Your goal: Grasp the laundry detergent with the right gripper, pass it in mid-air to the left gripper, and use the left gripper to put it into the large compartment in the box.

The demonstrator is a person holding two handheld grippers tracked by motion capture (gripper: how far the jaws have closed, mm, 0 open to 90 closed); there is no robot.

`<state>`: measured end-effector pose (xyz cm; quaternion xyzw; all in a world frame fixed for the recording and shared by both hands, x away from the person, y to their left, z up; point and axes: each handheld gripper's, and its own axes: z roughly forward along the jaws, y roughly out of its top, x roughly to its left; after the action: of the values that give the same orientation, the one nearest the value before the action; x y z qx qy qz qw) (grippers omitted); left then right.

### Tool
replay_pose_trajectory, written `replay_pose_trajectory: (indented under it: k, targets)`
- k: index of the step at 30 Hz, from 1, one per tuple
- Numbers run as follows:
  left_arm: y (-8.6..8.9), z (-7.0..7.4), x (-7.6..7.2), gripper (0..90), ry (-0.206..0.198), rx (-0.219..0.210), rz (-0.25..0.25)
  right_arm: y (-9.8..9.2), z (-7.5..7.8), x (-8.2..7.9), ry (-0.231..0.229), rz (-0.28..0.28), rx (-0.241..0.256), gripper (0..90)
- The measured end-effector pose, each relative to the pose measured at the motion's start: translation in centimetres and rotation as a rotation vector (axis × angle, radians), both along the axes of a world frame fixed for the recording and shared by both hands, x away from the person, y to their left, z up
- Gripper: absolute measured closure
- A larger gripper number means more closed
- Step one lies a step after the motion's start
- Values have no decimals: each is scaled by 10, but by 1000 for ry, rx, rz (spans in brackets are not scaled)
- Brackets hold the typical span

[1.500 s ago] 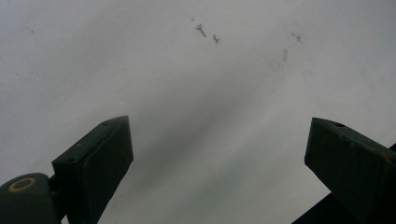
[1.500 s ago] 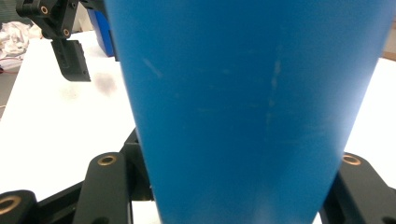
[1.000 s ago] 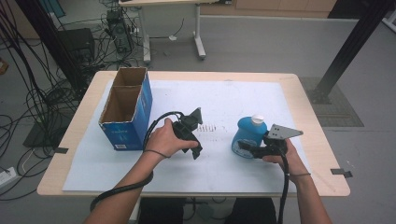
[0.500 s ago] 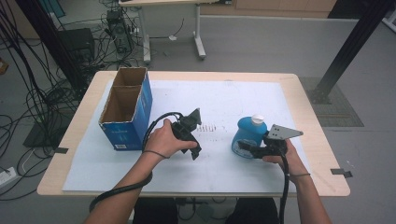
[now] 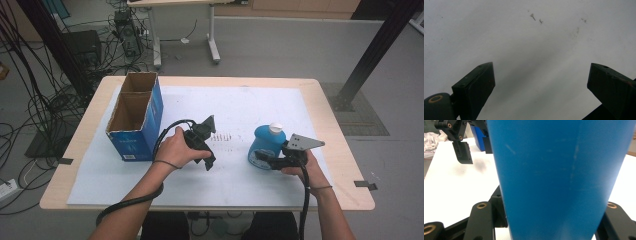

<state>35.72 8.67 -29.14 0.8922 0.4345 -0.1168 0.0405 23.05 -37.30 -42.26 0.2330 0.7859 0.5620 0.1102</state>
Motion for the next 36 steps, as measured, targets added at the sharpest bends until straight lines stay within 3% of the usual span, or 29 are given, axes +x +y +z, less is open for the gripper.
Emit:
replay_pose_trajectory:
  k: [36]
  targets:
    - [0, 4, -1, 80, 1, 3, -14, 0, 0, -1, 0, -4, -1, 417]
